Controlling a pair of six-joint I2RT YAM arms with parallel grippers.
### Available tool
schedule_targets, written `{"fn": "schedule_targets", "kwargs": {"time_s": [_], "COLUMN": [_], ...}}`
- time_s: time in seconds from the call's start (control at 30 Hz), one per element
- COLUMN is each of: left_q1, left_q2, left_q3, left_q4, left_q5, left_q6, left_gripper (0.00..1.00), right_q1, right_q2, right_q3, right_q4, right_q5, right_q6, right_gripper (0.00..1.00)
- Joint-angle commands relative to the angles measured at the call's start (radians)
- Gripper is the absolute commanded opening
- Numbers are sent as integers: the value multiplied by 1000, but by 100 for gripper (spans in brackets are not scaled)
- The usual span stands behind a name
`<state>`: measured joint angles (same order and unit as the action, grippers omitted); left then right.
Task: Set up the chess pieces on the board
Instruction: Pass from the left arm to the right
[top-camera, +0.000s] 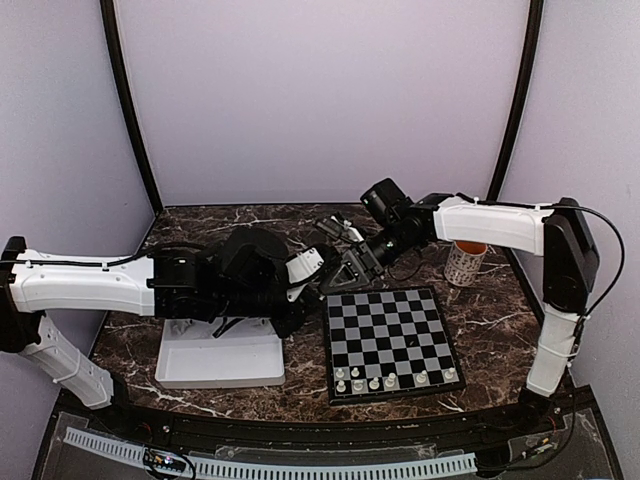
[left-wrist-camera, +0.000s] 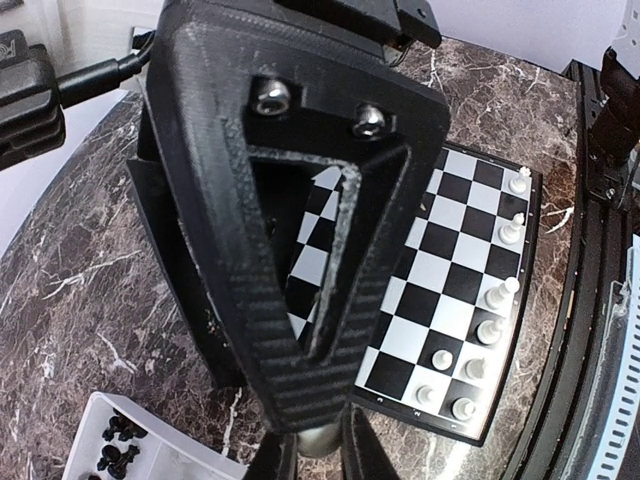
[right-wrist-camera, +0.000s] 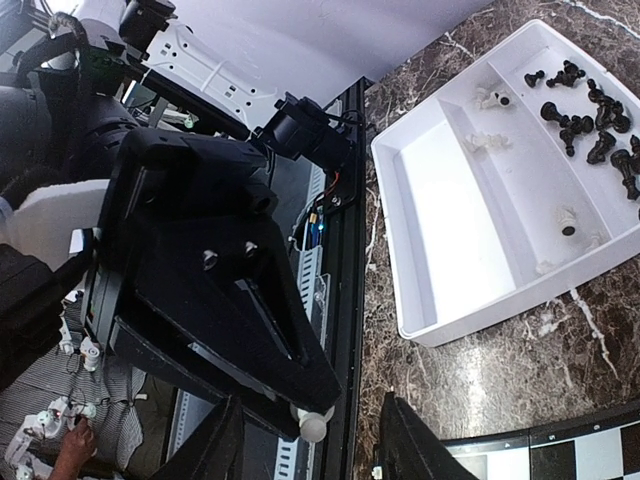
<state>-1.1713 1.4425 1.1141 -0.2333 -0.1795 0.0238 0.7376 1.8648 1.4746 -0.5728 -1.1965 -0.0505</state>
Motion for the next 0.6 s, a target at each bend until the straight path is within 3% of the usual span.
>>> {"fn": "schedule_targets", "kwargs": {"time_s": [0.0,0.2,0.57], "left_q1": [-7,-8,-8], "left_q2": [-3,4,10], "left_q3": [29,27,27], "left_q4": [2,5,9], "left_q5": [-21,-54,-60], "left_q6": [15,14,9], "left_gripper": [14,14,13], "right_q1": [16,24,26], "right_q2": [14,13,24], "right_q3": [-3,-8,-1], "right_q4": [23,10,15], "right_q5": [-4,-8,-18], "right_q6": [5,-8,-9], "right_gripper": [47,42,21]}}
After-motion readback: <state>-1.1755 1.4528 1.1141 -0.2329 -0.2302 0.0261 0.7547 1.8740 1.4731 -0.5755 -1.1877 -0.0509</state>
